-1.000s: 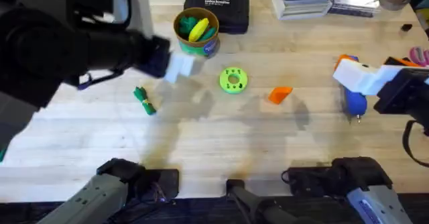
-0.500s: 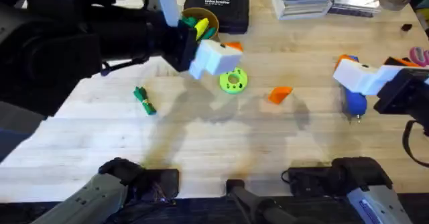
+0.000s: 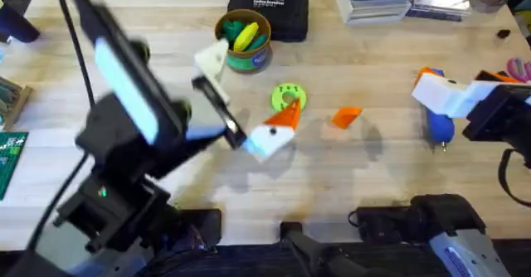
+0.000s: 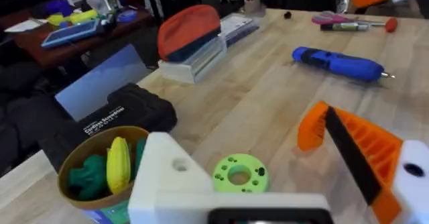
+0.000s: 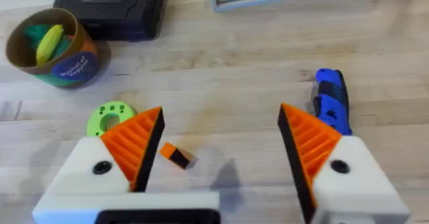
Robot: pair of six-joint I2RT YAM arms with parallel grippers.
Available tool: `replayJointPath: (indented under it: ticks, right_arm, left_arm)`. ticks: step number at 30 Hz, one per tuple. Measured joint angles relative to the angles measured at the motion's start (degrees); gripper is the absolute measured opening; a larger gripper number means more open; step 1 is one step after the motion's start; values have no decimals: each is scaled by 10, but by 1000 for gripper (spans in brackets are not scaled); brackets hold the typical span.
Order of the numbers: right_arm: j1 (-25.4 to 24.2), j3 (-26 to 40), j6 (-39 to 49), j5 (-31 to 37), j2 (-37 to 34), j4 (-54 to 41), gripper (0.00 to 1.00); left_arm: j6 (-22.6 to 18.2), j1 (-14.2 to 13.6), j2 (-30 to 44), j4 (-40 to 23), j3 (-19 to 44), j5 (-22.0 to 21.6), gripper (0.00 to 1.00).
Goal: Pick up the gripper from the table and insert it into the empty holder that is missing its gripper. Then pick up a screw, insert it into the mounting hole, and use the screwdriver to tighten it. Finally, clean up the table by picking up the vegetable and placing it into the bucket.
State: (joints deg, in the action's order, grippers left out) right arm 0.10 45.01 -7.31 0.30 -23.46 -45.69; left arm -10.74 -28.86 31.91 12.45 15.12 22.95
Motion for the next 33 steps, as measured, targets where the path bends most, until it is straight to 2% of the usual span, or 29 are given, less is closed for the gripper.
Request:
replayJointPath:
  ticks: [3, 8, 13, 19, 33]
  right_arm:
    - [0, 0, 0, 0, 0, 0, 994]
    - [0, 0, 0, 0, 0, 0, 994]
    - [0, 0, 0, 0, 0, 0, 993]
    - [0, 0, 0, 0, 0, 0, 993]
    - [0, 0, 0, 0, 0, 0, 994]
  left_arm:
    - [7, -17, -88, -3, -63, -20, 985]
    - [18, -15, -218, -18, -125, -38, 985]
    - [49, -10, -306, -94, -147, -45, 985]
    - [69, -10, -317, -158, -147, -46, 985]
    - [74, -10, -316, -158, -147, -46, 985]
